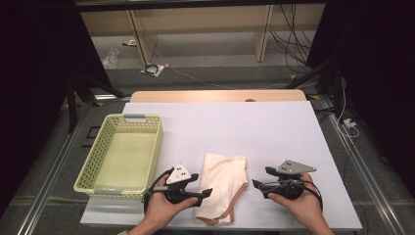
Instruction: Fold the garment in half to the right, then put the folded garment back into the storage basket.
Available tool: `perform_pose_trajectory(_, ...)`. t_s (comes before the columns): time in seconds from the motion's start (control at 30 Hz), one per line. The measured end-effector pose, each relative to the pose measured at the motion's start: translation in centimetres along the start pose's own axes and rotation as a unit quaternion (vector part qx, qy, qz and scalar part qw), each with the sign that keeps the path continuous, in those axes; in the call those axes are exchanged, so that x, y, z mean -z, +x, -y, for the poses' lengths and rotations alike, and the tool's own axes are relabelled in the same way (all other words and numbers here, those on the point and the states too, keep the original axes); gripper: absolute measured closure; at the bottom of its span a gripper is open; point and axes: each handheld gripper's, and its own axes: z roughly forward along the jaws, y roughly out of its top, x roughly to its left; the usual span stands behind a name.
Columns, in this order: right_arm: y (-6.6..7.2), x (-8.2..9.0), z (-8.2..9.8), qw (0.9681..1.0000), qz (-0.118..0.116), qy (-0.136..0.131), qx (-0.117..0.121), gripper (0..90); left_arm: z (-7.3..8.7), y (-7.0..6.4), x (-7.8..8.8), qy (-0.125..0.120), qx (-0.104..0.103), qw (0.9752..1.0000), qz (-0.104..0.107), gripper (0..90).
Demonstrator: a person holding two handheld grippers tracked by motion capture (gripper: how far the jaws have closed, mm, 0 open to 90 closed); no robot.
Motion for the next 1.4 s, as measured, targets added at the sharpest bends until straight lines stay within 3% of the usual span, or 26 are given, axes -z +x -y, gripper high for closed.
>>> perform_pose_trajectory(0.5, 0.3, 0.0, 0.3, 1.0, -0.003, 0.004, -0.001, 28.4, -0.1, -0.2, 0.1, 0.006, -0.012, 0.9999, -0.011, 29.5)
perform_pose_trajectory(0.67, 0.3, 0.2, 0.2, 0.9999, -0.002, -0.014, -0.008, 25.0, -0.1, -0.1, -0.1, 0.009, -0.005, 0.9999, -0.01, 29.5)
perform_pose_trajectory(1.03, 0.0, 0.5, 0.5, 0.9997, 0.002, -0.022, -0.005, 25.9, -0.1, 0.0, -0.6, 0.023, 0.003, 0.9995, -0.019, 34.2)
perform_pose_trajectory(1.4, -0.3, 0.6, 0.6, 0.9999, 0.004, -0.013, -0.001, 26.9, -0.1, -0.2, -1.3, 0.038, 0.009, 0.9991, -0.017, 35.3)
